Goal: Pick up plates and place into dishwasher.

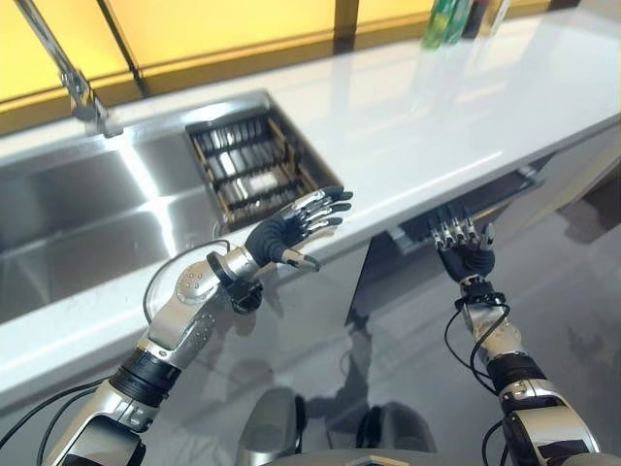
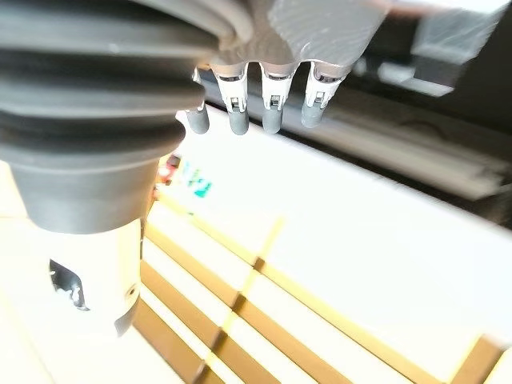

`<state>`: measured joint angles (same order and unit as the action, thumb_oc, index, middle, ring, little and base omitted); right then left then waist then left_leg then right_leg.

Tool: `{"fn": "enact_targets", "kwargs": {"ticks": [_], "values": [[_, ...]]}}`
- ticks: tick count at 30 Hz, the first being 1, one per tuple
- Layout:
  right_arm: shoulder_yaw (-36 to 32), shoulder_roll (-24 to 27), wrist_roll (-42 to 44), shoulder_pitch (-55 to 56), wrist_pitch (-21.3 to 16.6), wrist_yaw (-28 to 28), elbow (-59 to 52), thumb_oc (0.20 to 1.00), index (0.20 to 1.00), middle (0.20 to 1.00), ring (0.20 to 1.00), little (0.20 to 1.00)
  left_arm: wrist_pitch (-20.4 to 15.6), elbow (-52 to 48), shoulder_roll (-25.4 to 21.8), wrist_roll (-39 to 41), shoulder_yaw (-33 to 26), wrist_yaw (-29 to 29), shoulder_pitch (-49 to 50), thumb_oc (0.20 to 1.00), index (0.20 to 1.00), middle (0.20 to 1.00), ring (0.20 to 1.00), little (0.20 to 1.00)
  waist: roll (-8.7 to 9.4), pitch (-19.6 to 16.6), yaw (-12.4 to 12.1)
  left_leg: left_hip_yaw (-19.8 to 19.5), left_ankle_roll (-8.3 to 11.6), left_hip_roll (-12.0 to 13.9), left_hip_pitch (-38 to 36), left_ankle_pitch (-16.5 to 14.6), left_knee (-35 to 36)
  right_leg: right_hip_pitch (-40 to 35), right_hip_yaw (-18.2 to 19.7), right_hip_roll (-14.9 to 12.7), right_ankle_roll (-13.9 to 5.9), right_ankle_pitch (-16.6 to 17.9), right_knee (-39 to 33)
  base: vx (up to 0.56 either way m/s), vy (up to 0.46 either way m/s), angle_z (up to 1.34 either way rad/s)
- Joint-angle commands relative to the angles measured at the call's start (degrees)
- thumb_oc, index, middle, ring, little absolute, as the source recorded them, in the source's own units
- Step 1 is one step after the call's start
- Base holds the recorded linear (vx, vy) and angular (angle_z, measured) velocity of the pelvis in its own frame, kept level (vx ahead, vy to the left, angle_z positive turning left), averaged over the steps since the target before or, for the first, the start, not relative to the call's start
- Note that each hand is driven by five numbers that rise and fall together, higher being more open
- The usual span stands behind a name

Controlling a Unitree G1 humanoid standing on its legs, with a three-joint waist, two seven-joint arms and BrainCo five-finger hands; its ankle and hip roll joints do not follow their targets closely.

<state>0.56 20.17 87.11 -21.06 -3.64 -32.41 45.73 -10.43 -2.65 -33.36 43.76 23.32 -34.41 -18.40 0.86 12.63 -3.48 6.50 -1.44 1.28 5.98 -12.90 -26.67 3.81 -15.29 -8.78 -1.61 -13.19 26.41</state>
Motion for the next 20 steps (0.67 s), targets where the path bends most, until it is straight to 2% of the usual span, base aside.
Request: {"fn": "enact_targets", "kwargs": {"ticks": [1, 2, 5, 8, 10, 11, 14, 16, 18, 20], "values": [[0.1, -0.2, -3.7, 0.7, 2.1, 0.3, 3.9, 1.000, 1.000, 1.000, 1.000, 1.000, -1.0, -3.7, 4.5, 6.6, 2.4, -7.9, 2.9, 1.000, 1.000, 1.000, 1.000, 1.000, -1.88, -1.8, 0.3, 0.6, 0.51, -1.3, -5.6, 3.0, 13.7, -5.5, 1.9, 4.0, 0.27, 4.9, -14.7, 0.08, 0.050, -0.13], [0.5, -0.8, -4.5, 1.6, 2.7, 0.3, 4.8, 1.000, 1.000, 1.000, 1.000, 1.000, -0.1, -3.8, 5.2, 7.7, 2.8, -9.1, 3.2, 1.000, 1.000, 1.000, 1.000, 1.000, -1.86, -2.2, 0.5, 0.9, 0.54, -1.3, -6.3, 3.6, 15.3, -6.0, 2.1, 4.2, 0.04, 5.5, -16.1, 0.09, 0.058, -0.12], [1.7, -3.3, -7.9, 5.2, 5.7, 0.5, 8.0, 1.000, 1.000, 1.000, 1.000, 1.000, 7.8, -1.3, 9.5, 14.0, 4.4, -15.0, 5.0, 1.000, 1.000, 1.000, 1.000, 1.000, -2.03, -3.8, 1.4, 1.1, 0.83, -1.3, -9.1, 6.0, 21.3, -7.8, 3.4, 4.8, -0.92, 8.3, -21.4, 0.07, 0.050, -0.12], [3.1, -6.8, -12.1, 7.7, 10.1, 1.0, 11.9, 1.000, 1.000, 1.000, 1.000, 1.000, 19.6, 7.8, 16.8, 20.0, 7.3, -22.5, 7.7, 1.000, 1.000, 1.000, 1.000, 1.000, -2.13, -5.3, 2.9, 1.6, 1.12, -1.1, -11.4, 7.6, 26.4, -8.7, 4.7, 5.3, -1.61, 10.2, -24.8, 0.05, 0.032, -0.19], [3.3, -7.9, -12.1, 8.5, 12.6, 1.2, 13.4, 1.000, 1.000, 1.000, 1.000, 1.000, 22.7, 12.7, 19.5, 21.3, 7.8, -25.9, 8.8, 1.000, 1.000, 1.000, 1.000, 1.000, -2.11, -5.8, 3.3, 1.6, 1.08, -1.1, -12.1, 7.9, 27.9, -8.9, 5.3, 5.5, -1.73, 10.7, -25.9, 0.04, 0.006, -0.17], [3.5, -9.5, -13.9, 9.7, 14.0, 1.6, 14.9, 1.000, 1.000, 1.000, 1.000, 1.000, 27.8, 18.2, 23.1, 24.5, 7.8, -29.2, 10.9, 1.000, 1.000, 1.000, 1.000, 1.000, -1.92, -6.3, 3.7, 1.6, 1.05, -1.2, -12.6, 8.2, 29.2, -9.0, 5.7, 5.6, -1.84, 11.2, -26.8, 0.04, -0.001, -0.09], [3.0, -11.0, -16.2, 10.5, 17.2, 4.0, 17.8, 1.000, 1.000, 1.000, 1.000, 1.000, 38.7, 27.2, 28.4, 28.4, 6.1, -34.0, 13.1, 1.000, 1.000, 1.000, 1.000, 1.000, -1.52, -7.2, 4.0, 1.6, 1.14, -1.4, -13.3, 8.2, 30.7, -9.3, 5.8, 5.7, -2.12, 11.8, -28.2, 0.04, -0.022, -0.04], [2.9, -11.8, -18.5, 10.7, 17.8, 7.0, 18.7, 1.000, 1.000, 1.000, 1.000, 1.000, 41.0, 31.2, 30.6, 28.6, 5.6, -34.2, 14.3, 1.000, 1.000, 1.000, 1.000, 1.000, -1.21, -7.6, 4.2, 2.2, 1.05, -1.4, -13.6, 8.0, 30.8, -9.3, 5.9, 5.8, -2.22, 11.9, -28.2, 0.05, -0.033, -0.04], [3.1, -12.4, -20.3, 11.4, 18.1, 9.1, 19.0, 1.000, 1.000, 1.000, 1.000, 1.000, 40.3, 34.1, 31.7, 27.9, 4.0, -33.2, 15.0, 1.000, 1.000, 1.000, 1.000, 1.000, -1.05, -7.6, 4.4, 2.7, 0.92, -1.3, -13.8, 7.8, 30.7, -9.2, 5.9, 5.8, -2.25, 11.7, -27.8, 0.04, -0.015, -0.07], [3.1, -12.7, -21.5, 12.2, 18.4, 9.9, 18.9, 1.000, 1.000, 1.000, 1.000, 1.000, 38.0, 36.7, 32.3, 25.4, 2.0, -31.9, 15.5, 1.000, 1.000, 1.000, 1.000, 1.000, -1.01, -7.5, 4.5, 3.0, 0.90, -1.3, -14.0, 7.7, 30.5, -9.3, 5.8, 5.8, -2.22, 11.5, -27.4, 0.04, -0.007, -0.06]]}}
